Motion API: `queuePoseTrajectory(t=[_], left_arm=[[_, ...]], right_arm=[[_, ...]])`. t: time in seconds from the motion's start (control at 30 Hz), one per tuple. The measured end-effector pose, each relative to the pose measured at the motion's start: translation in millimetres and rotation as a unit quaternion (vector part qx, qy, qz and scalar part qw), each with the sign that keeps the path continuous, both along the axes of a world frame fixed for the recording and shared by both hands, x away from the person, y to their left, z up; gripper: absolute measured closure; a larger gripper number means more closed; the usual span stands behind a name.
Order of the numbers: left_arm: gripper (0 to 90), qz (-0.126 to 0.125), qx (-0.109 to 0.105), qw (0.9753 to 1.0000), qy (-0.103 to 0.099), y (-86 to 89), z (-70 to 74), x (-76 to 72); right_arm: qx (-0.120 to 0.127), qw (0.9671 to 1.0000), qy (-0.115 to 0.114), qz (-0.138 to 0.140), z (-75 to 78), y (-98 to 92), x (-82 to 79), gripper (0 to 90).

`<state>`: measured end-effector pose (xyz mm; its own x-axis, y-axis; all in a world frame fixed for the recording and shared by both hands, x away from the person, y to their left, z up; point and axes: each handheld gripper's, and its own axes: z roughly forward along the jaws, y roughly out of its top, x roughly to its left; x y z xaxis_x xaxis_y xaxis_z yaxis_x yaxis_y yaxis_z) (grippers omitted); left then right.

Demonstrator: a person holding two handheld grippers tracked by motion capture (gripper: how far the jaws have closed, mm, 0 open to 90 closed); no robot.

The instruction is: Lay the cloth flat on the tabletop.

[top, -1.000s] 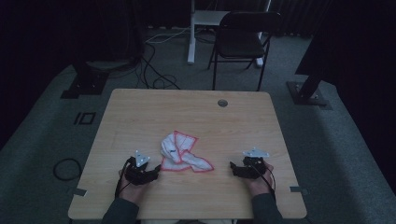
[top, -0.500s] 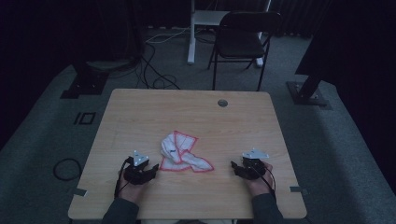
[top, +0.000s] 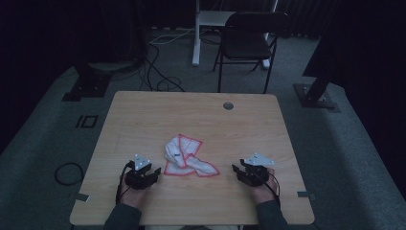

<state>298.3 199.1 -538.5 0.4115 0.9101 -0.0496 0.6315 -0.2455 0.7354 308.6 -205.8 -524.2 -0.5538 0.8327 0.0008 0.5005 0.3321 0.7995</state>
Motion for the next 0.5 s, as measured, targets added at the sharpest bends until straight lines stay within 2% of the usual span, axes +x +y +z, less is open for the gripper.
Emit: queuePoseTrajectory(t=[0.5], left_arm=[[54.9, -0.017, 0.009, 0.9998, -0.007, -7.3, 2.0, -3.8]], right_arm=[[-0.001, 0.9985, -0.016, 0.051, 14.0, 31.5, -1.7, 59.8]])
